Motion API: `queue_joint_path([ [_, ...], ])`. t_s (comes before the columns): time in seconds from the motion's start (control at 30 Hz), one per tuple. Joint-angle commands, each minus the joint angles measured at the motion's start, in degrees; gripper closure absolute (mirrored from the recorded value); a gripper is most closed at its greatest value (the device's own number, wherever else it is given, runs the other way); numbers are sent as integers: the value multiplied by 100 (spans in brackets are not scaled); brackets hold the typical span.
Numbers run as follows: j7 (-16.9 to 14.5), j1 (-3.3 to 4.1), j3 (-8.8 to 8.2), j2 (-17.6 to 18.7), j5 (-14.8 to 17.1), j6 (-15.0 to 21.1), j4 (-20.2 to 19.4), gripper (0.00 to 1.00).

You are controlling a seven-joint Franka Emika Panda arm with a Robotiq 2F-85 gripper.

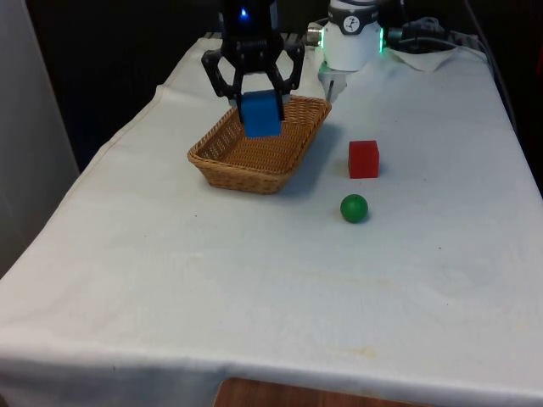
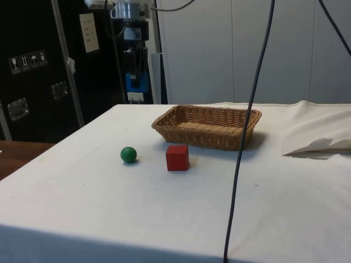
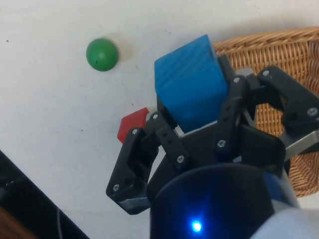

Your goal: Place all non-red objects into the basket.

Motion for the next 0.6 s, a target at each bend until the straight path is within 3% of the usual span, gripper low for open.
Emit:
queue_joint_path([
  [0.0,80,23,-23,-86,-17,63,-115,99],
  [0.5,195,0,-29,-275,69,46,-539,99],
  [0.57,286,17,-40,-338,80,178,-693,99],
])
